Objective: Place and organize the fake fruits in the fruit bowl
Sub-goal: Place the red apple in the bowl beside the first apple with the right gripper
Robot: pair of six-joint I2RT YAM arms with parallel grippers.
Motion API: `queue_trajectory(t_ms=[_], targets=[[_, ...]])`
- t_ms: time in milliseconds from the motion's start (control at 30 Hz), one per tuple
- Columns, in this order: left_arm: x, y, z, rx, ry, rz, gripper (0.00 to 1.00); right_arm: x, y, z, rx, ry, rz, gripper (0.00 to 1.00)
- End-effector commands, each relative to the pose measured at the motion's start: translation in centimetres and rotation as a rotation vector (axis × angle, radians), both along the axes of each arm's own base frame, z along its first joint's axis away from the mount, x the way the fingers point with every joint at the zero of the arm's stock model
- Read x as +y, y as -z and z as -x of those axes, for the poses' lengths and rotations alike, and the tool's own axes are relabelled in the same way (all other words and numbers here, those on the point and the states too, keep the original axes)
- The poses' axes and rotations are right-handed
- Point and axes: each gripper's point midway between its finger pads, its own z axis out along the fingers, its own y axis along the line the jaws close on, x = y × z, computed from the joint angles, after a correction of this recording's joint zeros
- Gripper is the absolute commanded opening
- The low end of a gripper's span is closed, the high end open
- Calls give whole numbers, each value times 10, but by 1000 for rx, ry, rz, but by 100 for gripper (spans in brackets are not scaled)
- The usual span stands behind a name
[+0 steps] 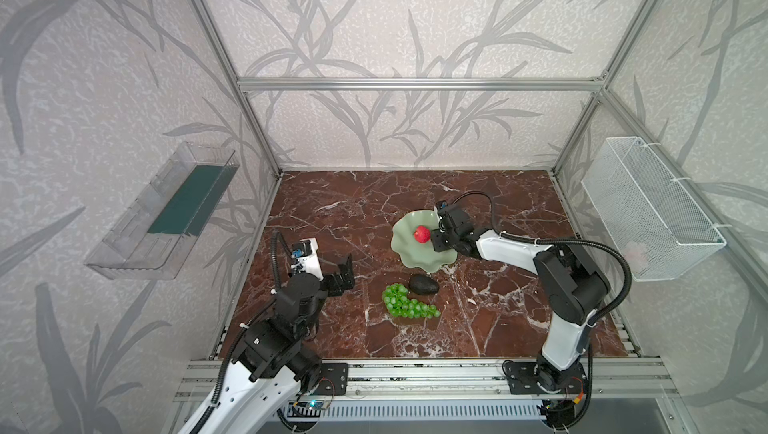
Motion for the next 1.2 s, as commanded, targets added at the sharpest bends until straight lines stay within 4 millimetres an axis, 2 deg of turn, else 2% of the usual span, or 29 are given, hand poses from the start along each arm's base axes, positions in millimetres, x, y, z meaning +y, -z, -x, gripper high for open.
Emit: queue_trajectory(t_ms=[0,133,233,300,433,533,633,833,933,1033,1167], targets=[[5,-12,3,-18,-11,7,100,6,-9,-7,-19,1,-30,59],[5,-12,4,-19,-9,9,100,5,-27,-7,-47,-3,-48,62],[5,-12,4,-18,-11,10,100,4,-51,-3,-85,-7,-78,63],[5,-12,4,-21,-12,14,100,1,-72,5,-113,-17,-104,64],[5,-13,3,-25,-12,14,100,-10,-89,31,-130,-32,-145,64],[5,-14,3,-26,-12,10,100,-21,-93,48,-138,-39,-150,65],[6,-12,4,-20,-14,7,100,-27,-99,46,-176,-25,-128,65],[5,-12,4,-22,-11,13,100,-4,-100,30,-153,-60,-171,64],[7,-15,5,-31,-18,12,100,-1,-93,32,-134,-70,-172,64],[9,-16,5,-38,-27,11,100,-2,-87,43,-118,-87,-170,64],[9,-15,4,-34,-30,4,100,-3,-81,79,-86,-148,-191,64]])
